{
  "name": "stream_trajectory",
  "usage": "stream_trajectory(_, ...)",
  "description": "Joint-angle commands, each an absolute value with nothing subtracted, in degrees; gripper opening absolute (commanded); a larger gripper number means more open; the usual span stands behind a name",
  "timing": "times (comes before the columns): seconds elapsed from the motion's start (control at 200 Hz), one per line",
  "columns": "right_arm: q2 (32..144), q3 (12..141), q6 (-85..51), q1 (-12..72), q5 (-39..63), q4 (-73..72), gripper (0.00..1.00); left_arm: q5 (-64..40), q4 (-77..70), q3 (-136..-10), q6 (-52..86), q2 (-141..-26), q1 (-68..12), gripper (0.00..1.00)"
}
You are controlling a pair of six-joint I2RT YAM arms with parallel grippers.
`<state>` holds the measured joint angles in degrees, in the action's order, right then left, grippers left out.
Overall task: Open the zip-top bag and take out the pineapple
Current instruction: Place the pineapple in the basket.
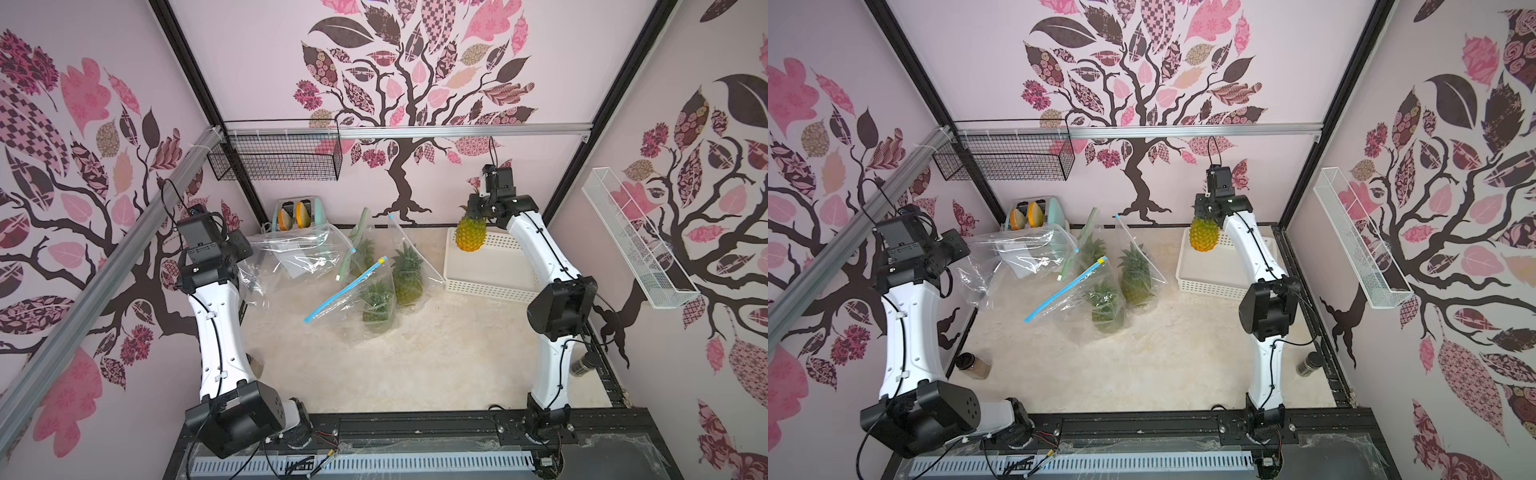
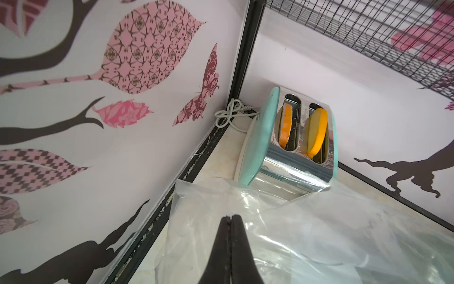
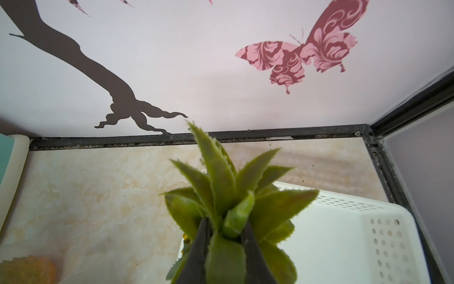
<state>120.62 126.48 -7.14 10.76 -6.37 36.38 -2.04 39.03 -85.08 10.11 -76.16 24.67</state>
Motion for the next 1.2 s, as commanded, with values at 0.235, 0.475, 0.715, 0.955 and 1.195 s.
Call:
stream_trajectory(0.235,123.75,129.43,-8.05,10.77,-5.15,33.25,0.0,-3.09,36.16,-80.22,12.57,-75.65,25.49,0.0)
stream_trajectory(0.475,126.93,129.43,-7.66,10.73,-4.86,29.97,0.0,-3.76,36.87,-77.53,12.66,-73.27,25.57,0.0)
stream_trajectory(0.715,128.9,129.91,-6.86,10.63,-6.07,27.24,0.0,-4.65,37.1,-76.98,12.83,-72.06,25.61,0.0)
stream_trajectory(0.955,127.45,125.34,-6.77,10.39,-6.64,21.1,0.0,-5.74,36.29,-76.16,13.35,-72.05,25.61,0.0)
stream_trajectory(1.195,127.58,121.94,-7.41,9.94,-6.09,18.65,0.0,-6.87,35.41,-75.98,13.79,-71.82,25.64,0.0)
